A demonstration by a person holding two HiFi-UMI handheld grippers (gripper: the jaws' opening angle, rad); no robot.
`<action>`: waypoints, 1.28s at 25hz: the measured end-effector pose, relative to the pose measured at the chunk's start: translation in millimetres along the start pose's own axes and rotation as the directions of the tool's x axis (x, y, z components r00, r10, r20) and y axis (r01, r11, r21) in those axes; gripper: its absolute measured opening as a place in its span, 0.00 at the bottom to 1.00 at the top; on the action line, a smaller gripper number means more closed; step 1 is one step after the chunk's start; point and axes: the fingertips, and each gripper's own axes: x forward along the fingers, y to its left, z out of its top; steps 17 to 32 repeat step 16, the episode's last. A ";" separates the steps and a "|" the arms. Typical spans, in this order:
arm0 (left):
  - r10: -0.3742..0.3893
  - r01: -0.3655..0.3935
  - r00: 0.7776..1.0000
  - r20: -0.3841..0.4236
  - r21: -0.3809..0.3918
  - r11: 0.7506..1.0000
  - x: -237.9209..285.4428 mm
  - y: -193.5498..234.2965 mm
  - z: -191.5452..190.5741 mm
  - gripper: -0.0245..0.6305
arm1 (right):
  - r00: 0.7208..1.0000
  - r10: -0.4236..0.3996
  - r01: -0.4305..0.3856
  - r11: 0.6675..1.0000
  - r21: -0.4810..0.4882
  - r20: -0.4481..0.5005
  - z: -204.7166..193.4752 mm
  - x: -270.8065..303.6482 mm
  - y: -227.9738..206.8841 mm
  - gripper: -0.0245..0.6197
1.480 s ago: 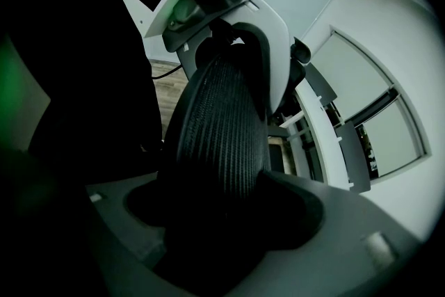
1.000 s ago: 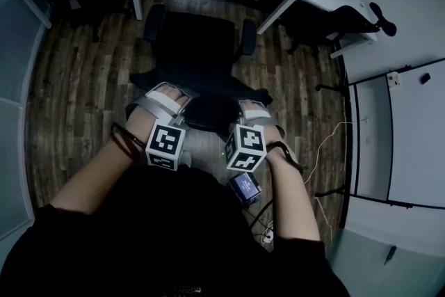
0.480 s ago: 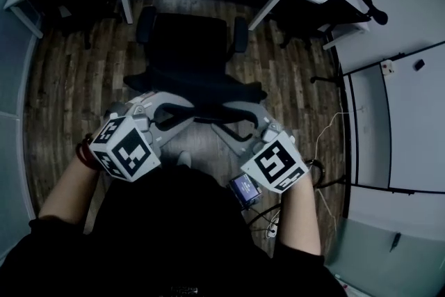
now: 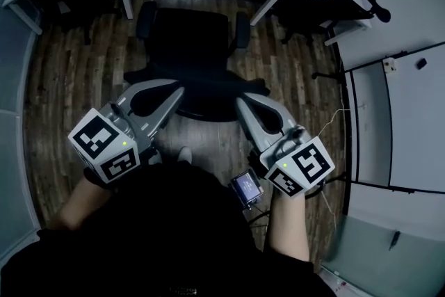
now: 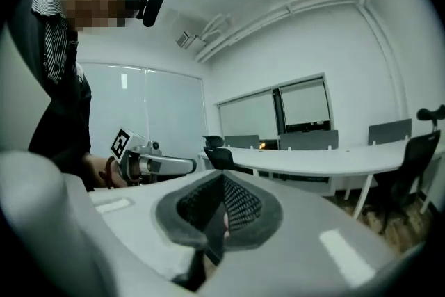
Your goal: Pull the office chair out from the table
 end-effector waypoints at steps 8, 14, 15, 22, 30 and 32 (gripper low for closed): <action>-0.035 0.036 0.999 -0.016 0.064 0.997 2.6 -5.0 9.5 0.05 | 0.999 -0.004 0.000 0.995 -0.102 -0.037 2.7 9.2 -0.5 0.04; -0.075 0.075 0.997 -0.020 0.036 0.997 9.7 -13.6 7.9 0.05 | 0.999 0.003 -0.006 0.996 -0.094 -0.032 2.4 9.8 -1.2 0.04; -0.094 0.094 0.995 -0.015 0.000 0.996 11.0 -16.7 7.2 0.05 | 1.000 0.004 -0.006 0.995 -0.095 -0.030 3.2 10.1 -1.4 0.04; -0.115 0.114 0.993 -0.009 -0.038 0.993 12.3 -20.0 6.5 0.05 | 1.000 0.004 -0.007 0.995 -0.095 -0.029 4.2 10.5 -1.5 0.04; -0.115 0.114 0.993 -0.009 -0.038 0.993 12.3 -20.0 6.5 0.05 | 1.000 0.004 -0.007 0.995 -0.095 -0.029 4.2 10.5 -1.5 0.04; -0.115 0.114 0.993 -0.009 -0.038 0.993 12.3 -20.0 6.5 0.05 | 1.000 0.004 -0.007 0.995 -0.095 -0.029 4.2 10.5 -1.5 0.04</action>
